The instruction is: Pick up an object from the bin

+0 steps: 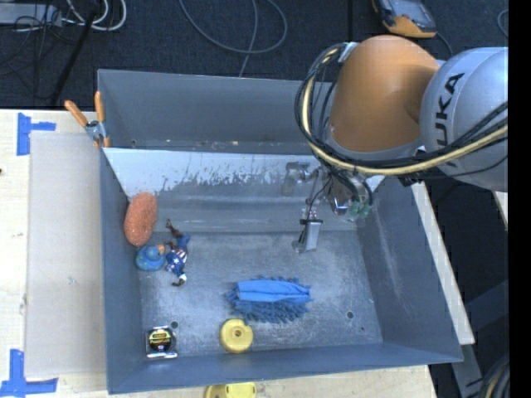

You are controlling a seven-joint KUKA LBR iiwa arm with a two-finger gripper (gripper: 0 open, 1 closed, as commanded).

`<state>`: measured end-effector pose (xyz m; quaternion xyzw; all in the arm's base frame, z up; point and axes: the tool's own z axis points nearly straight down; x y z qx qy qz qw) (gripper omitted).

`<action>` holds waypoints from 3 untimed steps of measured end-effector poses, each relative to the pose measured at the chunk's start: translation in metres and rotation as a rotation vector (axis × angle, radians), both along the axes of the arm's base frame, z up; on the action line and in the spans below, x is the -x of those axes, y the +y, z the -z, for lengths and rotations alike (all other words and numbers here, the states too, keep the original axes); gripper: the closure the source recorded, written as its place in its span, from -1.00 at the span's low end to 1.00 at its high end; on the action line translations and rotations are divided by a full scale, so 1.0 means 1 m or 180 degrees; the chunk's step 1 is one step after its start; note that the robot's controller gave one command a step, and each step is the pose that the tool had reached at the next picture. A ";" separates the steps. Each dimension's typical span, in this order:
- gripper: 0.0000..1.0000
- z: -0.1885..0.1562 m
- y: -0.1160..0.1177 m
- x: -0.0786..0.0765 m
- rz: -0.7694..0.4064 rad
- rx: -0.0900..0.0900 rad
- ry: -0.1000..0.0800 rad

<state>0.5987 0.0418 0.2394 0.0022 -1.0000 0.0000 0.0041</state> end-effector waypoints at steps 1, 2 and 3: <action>-1.00 -0.005 0.000 -0.001 0.0003 -0.0001 -0.0025; -1.00 0.016 0.006 0.038 -0.0070 0.0001 -0.0043; -1.00 0.068 0.002 0.052 -0.0051 -0.0003 -0.0033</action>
Offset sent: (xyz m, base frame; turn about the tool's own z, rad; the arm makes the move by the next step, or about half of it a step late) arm -0.0921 0.0173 -0.0466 -0.0627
